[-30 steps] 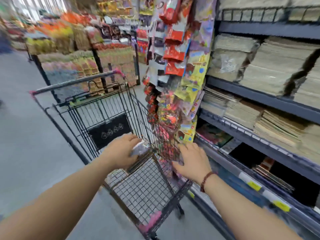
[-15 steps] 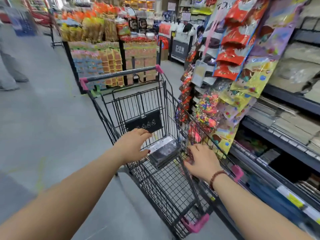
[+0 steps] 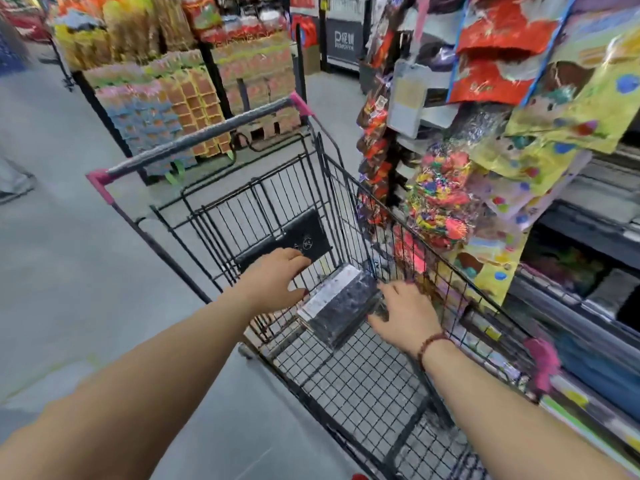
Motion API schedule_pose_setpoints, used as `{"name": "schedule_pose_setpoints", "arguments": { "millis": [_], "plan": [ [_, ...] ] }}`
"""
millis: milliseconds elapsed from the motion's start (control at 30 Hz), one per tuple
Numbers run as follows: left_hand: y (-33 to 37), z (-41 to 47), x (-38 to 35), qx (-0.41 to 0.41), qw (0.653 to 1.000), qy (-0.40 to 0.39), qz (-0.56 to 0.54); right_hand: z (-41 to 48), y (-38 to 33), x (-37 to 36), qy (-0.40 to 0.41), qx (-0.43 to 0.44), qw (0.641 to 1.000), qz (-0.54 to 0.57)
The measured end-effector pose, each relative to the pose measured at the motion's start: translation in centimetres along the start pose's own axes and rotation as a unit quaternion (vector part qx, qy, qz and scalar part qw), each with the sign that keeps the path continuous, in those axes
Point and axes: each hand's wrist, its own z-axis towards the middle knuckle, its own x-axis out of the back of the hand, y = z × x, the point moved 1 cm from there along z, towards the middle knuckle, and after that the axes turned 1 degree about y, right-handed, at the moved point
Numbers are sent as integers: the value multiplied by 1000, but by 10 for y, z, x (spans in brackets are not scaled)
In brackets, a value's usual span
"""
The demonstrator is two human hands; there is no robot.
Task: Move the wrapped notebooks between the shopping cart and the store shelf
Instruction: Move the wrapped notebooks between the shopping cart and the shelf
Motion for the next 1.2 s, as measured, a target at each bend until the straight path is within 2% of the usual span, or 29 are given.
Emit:
{"name": "schedule_pose_setpoints", "arguments": {
  "millis": [467, 800, 1033, 1200],
  "plan": [
    [-51, 122, -102, -18, 989, -114, -95, 73, 14, -50, -40, -111, 991, 62],
    [-87, 179, -204, 7, 957, -195, -217, 128, -3, -144, -129, -244, 953, 124],
    [-75, 200, -266, 20, 939, -186, -289, 141, 1, -211, -84, -339, 902, 253],
    [-79, 215, -298, 79, 935, -130, -320, 155, 13, -244, -16, -418, 814, 404]
  ]
}}
